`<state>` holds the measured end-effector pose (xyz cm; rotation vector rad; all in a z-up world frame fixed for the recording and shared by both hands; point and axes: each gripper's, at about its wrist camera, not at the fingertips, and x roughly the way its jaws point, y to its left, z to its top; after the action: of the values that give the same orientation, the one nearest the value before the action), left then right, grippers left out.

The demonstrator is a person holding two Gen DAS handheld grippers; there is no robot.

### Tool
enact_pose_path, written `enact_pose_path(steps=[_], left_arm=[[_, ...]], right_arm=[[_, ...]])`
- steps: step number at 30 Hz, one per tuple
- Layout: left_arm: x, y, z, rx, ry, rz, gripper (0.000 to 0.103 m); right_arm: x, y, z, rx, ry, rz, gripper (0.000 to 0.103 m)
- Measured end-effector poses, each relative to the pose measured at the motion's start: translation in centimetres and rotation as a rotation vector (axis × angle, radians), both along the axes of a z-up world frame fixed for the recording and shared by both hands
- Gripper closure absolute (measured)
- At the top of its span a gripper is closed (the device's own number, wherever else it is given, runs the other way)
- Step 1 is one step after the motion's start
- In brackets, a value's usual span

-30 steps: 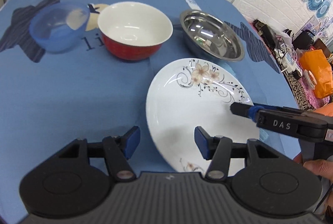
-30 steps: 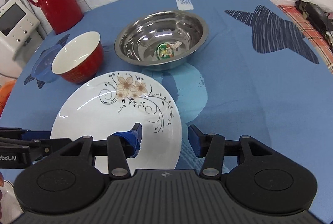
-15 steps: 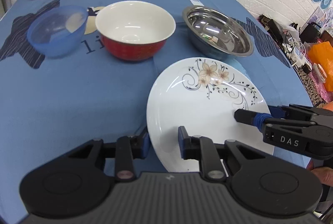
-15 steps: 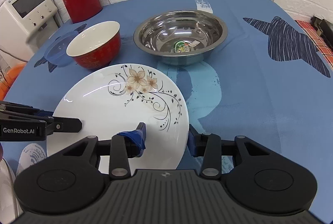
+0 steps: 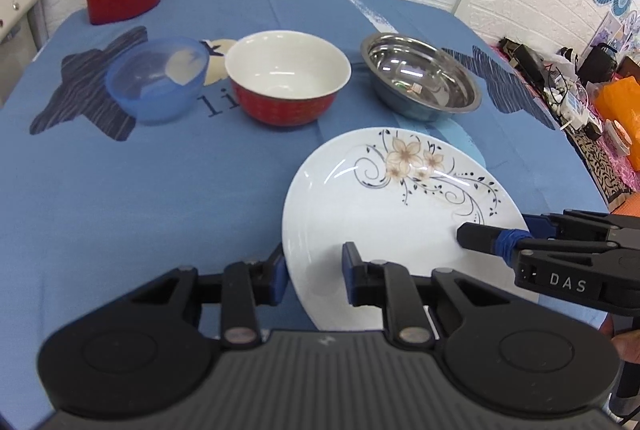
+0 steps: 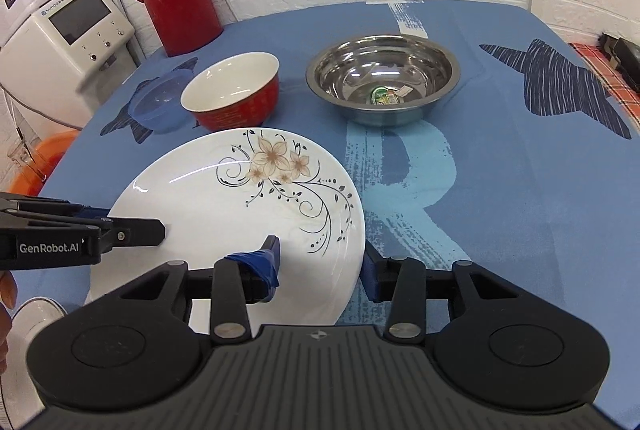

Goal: Organize plates and bowls
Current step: 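Carry the floral plate with both tools and lower it onto the plate stack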

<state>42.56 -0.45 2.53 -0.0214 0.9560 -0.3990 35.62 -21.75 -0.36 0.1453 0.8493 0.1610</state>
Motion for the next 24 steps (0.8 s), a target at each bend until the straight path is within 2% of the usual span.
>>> enact_pose_path(steps=[6, 12, 19, 24], left_arm=[[-3.2, 2.7, 2.0, -0.018, -0.033, 0.032, 0.085], [-8.1, 7.5, 3.0, -0.013, -0.048, 0.088, 0.085], [-14.1, 14.8, 2.1, -0.019, -0.031, 0.193, 0.085], [-17.6, 17.2, 0.5, 0.007, -0.032, 0.224, 0.085]], right_arm=[[-2.7, 2.5, 2.2, 0.017, -0.05, 0.043, 0.074], [-5.7, 6.9, 2.7, 0.047, -0.07, 0.121, 0.074], [-9.2, 13.3, 1.6, 0.057, -0.059, 0.243, 0.073], [-11.3, 15.7, -0.1, 0.047, -0.026, 0.283, 0.073]])
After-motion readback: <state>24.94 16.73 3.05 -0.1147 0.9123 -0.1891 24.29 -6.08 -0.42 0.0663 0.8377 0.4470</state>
